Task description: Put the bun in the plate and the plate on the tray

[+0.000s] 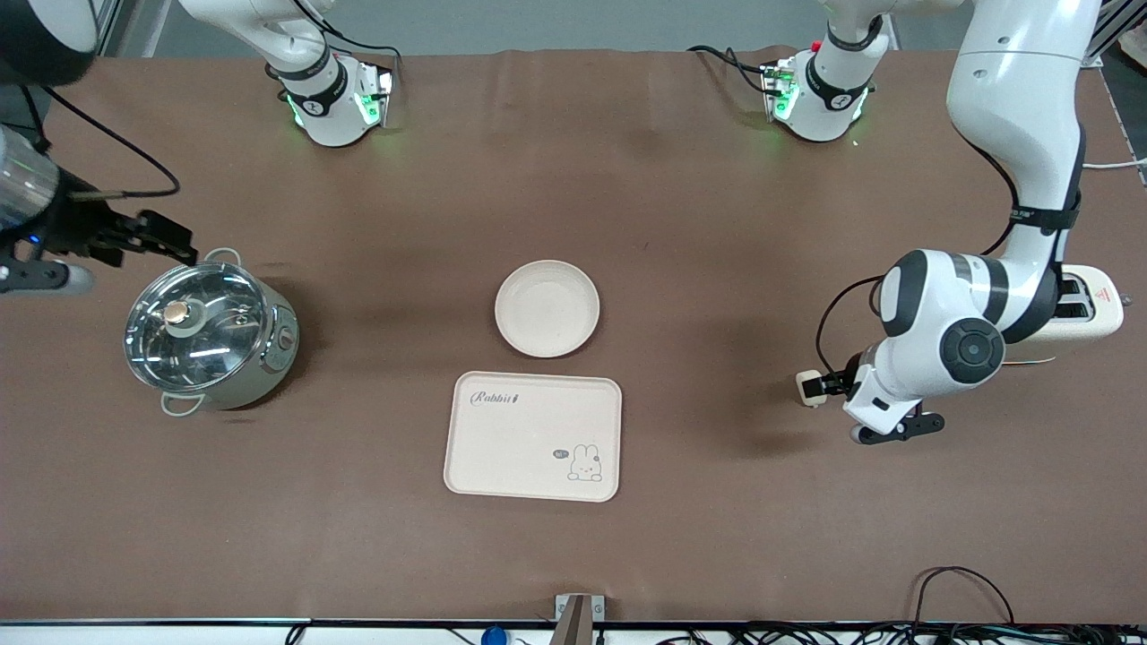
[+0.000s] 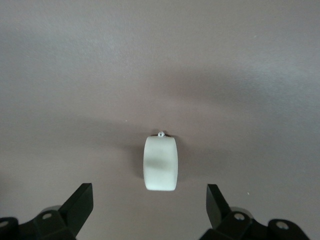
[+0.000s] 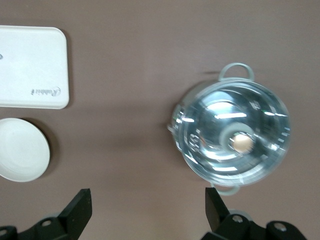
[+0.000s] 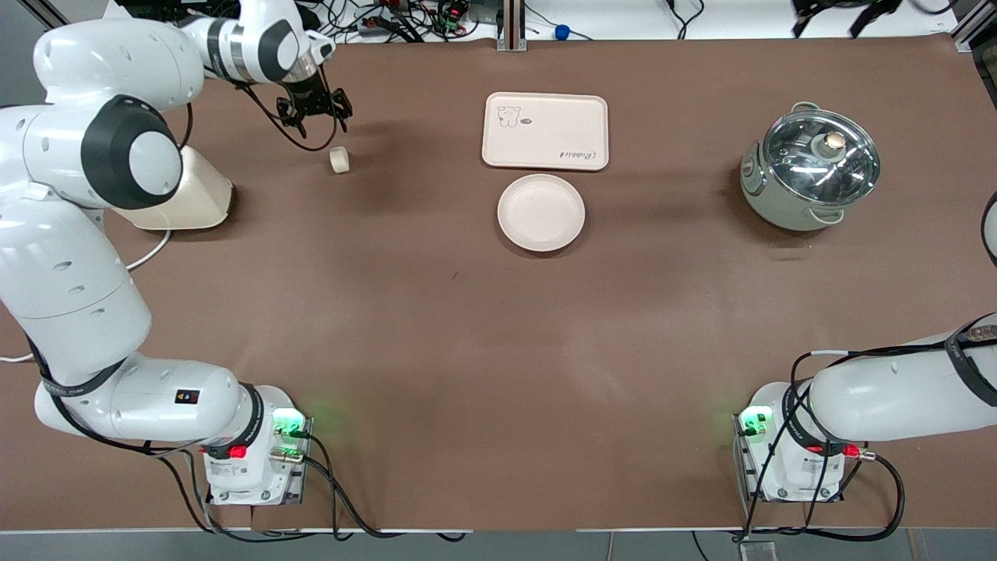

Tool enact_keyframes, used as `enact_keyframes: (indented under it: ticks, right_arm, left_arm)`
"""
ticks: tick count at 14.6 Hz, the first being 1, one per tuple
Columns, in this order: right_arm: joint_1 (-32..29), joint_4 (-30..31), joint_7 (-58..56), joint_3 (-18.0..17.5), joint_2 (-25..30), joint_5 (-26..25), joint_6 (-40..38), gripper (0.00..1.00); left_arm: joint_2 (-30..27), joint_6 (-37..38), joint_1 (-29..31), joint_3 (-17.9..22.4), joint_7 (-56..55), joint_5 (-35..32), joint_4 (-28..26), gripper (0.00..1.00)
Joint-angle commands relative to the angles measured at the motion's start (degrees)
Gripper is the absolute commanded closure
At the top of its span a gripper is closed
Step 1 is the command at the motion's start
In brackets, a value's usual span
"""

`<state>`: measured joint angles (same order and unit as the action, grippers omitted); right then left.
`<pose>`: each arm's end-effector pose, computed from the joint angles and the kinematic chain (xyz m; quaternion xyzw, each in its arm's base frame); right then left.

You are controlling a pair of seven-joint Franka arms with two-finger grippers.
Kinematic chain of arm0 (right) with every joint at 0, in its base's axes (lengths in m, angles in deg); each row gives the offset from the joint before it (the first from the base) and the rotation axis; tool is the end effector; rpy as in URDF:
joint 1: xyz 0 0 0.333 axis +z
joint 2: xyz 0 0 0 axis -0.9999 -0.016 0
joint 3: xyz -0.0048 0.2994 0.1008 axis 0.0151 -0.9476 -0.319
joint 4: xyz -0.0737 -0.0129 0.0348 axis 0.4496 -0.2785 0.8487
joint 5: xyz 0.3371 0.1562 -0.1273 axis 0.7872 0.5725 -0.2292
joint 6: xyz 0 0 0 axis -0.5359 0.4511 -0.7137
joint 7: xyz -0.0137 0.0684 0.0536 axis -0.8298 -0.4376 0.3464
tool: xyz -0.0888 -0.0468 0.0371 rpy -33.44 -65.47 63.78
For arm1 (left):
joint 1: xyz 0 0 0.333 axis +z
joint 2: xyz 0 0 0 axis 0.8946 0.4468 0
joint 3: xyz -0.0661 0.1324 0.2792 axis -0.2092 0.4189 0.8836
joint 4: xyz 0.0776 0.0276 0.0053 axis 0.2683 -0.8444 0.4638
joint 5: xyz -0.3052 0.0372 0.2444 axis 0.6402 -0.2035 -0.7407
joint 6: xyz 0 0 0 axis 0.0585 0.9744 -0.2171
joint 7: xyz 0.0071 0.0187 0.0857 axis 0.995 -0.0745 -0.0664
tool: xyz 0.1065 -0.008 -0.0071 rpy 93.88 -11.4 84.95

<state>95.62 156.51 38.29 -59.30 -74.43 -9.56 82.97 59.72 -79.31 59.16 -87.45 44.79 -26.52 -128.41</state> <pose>0.5712 0.0306 0.5692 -0.9990 0.0084 0.0297 0.0311 0.6478 -0.1036 0.2531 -0.9937 -0.0972 0.0554 0.0017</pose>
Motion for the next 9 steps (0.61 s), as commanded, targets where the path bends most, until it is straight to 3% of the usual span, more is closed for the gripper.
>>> enact_keyframes:
  ticks: [1,5,8,9]
  right_arm:
    - [-0.6,8.5,-0.2,0.2,0.2,7.3,6.7,0.00]
    - [0.0,16.5,-0.2,0.2,-2.9,16.6,14.2,0.00]
    - [3.6,20.6,-0.2,0.1,-5.9,21.2,21.4,0.00]
    - [5.2,21.1,-0.4,0.1,-7.7,23.2,22.9,0.00]
  left_arm:
    - [-0.1,-6.2,0.1,-0.1,-2.0,0.7,-4.2,0.02]
    - [3.4,-11.5,0.3,-0.2,-2.9,0.9,-4.8,0.16]
    - [4.7,-12.9,0.1,-0.4,-4.8,0.9,-4.8,0.35]
    - [4.7,-13.0,-0.3,-0.4,-5.8,0.9,-4.7,0.46]
